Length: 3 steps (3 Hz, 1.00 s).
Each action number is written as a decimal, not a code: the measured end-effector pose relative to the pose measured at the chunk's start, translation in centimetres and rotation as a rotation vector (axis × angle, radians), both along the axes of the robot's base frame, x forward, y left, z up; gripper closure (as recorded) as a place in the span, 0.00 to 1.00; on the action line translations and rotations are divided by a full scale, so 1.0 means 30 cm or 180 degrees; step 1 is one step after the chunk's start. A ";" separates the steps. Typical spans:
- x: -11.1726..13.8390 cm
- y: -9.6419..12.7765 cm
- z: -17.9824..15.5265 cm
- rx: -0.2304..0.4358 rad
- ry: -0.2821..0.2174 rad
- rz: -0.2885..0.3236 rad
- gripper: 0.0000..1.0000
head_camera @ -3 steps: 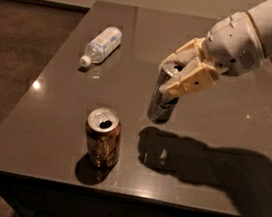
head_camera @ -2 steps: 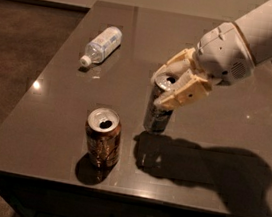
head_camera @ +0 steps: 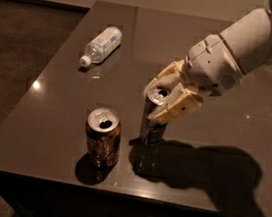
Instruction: Move redbull can near orange can
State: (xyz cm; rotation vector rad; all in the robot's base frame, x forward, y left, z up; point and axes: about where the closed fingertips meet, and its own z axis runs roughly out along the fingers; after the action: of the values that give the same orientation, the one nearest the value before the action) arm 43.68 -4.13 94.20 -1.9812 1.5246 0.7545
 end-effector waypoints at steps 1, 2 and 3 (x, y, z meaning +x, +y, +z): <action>-0.013 0.009 -0.019 0.0007 0.0057 0.0058 0.53; -0.025 0.022 -0.031 0.0044 0.0108 0.0128 0.29; -0.047 0.040 -0.035 0.0082 0.0142 0.0215 0.05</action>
Offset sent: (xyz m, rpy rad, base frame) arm -0.0140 0.0057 -0.0163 0.0252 0.0683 0.0723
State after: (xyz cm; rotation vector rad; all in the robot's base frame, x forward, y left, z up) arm 42.28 -2.92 93.16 -2.0183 1.4721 0.8470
